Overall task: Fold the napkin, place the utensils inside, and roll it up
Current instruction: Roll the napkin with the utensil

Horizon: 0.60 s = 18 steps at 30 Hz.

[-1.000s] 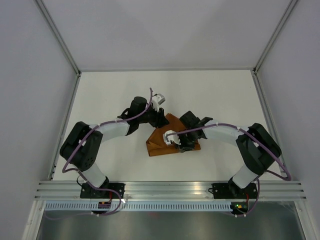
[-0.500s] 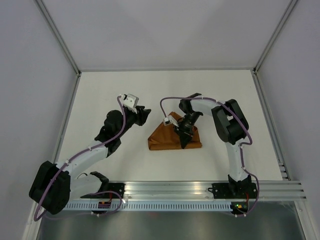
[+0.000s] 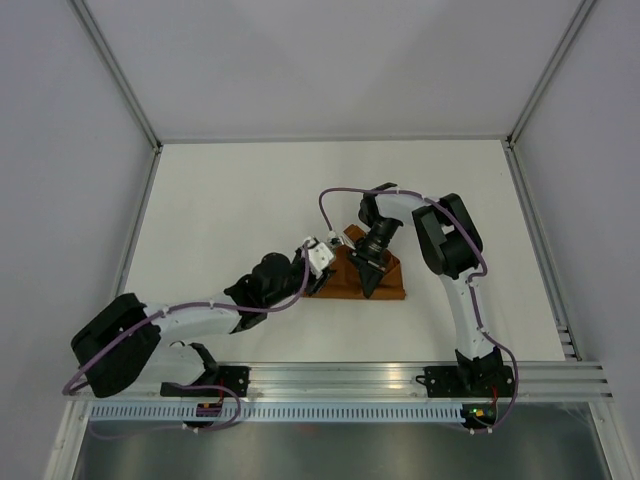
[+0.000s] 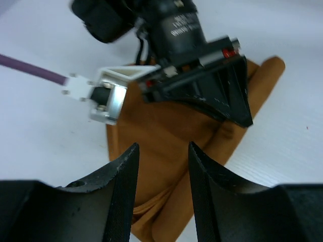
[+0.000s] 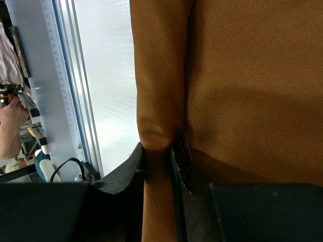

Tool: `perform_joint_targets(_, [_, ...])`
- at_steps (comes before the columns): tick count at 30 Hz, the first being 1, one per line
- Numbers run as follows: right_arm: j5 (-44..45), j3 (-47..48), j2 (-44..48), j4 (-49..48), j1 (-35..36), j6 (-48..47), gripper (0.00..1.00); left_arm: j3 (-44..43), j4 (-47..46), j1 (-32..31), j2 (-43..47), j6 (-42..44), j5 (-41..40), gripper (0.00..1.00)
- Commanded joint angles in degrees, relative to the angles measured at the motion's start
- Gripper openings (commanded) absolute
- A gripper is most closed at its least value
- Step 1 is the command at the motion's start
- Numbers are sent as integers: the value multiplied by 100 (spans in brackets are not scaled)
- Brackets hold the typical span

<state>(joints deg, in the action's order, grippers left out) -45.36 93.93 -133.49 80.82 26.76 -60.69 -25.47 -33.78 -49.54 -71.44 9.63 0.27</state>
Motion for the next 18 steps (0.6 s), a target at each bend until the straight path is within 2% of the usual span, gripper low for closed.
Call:
perform_joint_targets(1, [810, 11, -432, -778, -13, -286, 0, -396, 187, -354, -693, 654, 262, 49])
perform_joint_targets(8, [819, 64, -494, -769, -48, -233, 1, -1046, 539, -882, -1881, 1076, 412, 50])
perform_joint_targets(18, [836, 152, -573, -725, -75, -189, 0, -1250, 741, -1119, -2383, 1349, 552, 52])
